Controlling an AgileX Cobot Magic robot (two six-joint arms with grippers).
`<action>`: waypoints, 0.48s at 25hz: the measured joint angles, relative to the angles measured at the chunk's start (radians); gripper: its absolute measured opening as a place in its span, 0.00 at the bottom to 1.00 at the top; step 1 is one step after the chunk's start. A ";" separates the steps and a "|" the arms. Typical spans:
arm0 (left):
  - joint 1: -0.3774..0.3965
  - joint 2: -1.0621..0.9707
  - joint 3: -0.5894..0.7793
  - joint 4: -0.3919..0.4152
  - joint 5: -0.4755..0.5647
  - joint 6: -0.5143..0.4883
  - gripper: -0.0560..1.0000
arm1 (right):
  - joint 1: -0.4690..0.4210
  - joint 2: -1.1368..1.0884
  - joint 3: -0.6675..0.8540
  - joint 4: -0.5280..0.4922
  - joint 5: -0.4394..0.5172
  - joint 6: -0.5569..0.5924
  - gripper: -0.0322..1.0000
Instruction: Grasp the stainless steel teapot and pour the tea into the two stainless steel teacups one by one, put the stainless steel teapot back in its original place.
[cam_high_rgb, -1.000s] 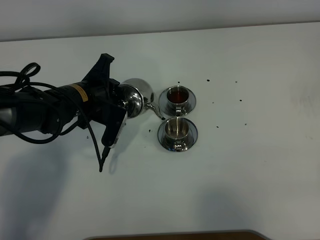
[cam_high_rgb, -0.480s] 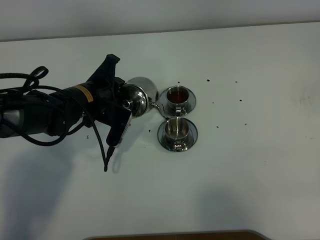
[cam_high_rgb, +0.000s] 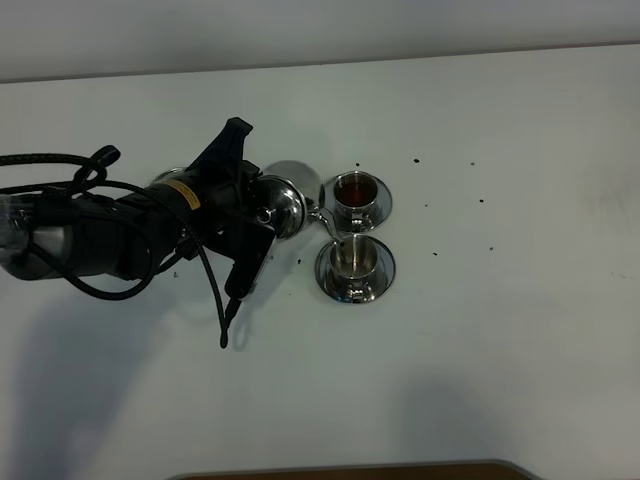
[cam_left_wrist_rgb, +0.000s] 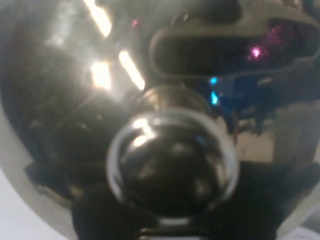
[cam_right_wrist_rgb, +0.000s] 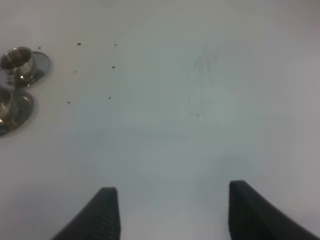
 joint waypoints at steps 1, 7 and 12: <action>-0.006 0.000 0.000 0.000 -0.016 0.015 0.28 | 0.000 0.000 0.000 0.000 0.000 0.000 0.50; -0.023 0.000 0.000 -0.046 -0.066 0.117 0.28 | 0.000 0.000 0.000 0.000 0.000 0.000 0.50; -0.029 0.001 0.000 -0.064 -0.102 0.162 0.28 | 0.000 0.000 0.000 0.000 0.000 0.000 0.50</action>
